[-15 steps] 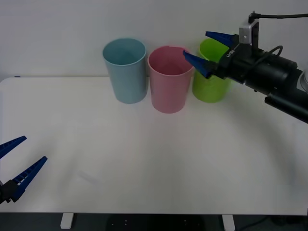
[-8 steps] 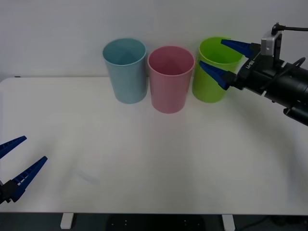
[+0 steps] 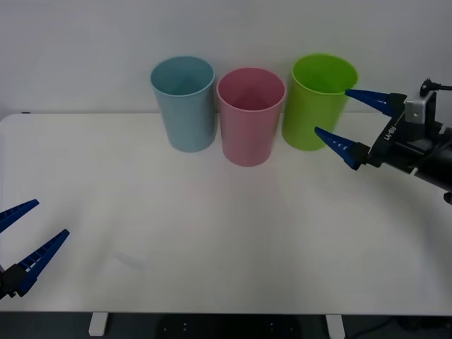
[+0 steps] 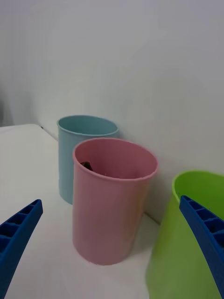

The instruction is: Grasp the object on the table and drop it into the matching bin: aluminum can to the light blue bin, PET bottle to the pink bin.

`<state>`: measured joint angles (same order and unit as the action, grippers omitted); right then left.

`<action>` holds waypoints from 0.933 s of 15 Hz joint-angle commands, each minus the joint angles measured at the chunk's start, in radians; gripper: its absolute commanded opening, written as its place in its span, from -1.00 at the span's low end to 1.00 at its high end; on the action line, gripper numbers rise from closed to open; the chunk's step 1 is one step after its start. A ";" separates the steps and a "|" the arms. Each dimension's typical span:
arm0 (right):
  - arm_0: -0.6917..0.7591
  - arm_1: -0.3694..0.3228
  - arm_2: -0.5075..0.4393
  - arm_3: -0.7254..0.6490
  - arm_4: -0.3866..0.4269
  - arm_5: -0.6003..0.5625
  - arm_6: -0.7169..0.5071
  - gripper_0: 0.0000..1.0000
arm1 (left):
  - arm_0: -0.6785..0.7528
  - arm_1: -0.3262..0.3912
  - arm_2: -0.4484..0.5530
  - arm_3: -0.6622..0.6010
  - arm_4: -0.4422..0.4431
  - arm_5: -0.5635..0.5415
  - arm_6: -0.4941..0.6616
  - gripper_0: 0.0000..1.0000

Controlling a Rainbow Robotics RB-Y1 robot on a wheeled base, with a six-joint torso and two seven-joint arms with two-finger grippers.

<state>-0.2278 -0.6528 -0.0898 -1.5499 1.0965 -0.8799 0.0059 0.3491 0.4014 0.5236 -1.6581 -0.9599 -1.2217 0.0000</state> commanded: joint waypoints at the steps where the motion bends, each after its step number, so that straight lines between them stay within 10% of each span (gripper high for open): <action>1: 0.051 -0.018 -0.015 -0.001 0.000 -0.025 0.031 1.00 | 0.000 0.000 0.000 0.000 0.000 0.000 0.000 1.00; 14: 0.301 -0.010 -0.157 -0.055 0.039 -0.139 0.042 1.00 | 0.000 0.000 0.000 0.000 0.000 0.000 0.000 1.00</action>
<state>0.0615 -0.6657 -0.2367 -1.6007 1.1350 -1.0045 0.0505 0.3491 0.4014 0.5236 -1.6581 -0.9599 -1.2217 0.0000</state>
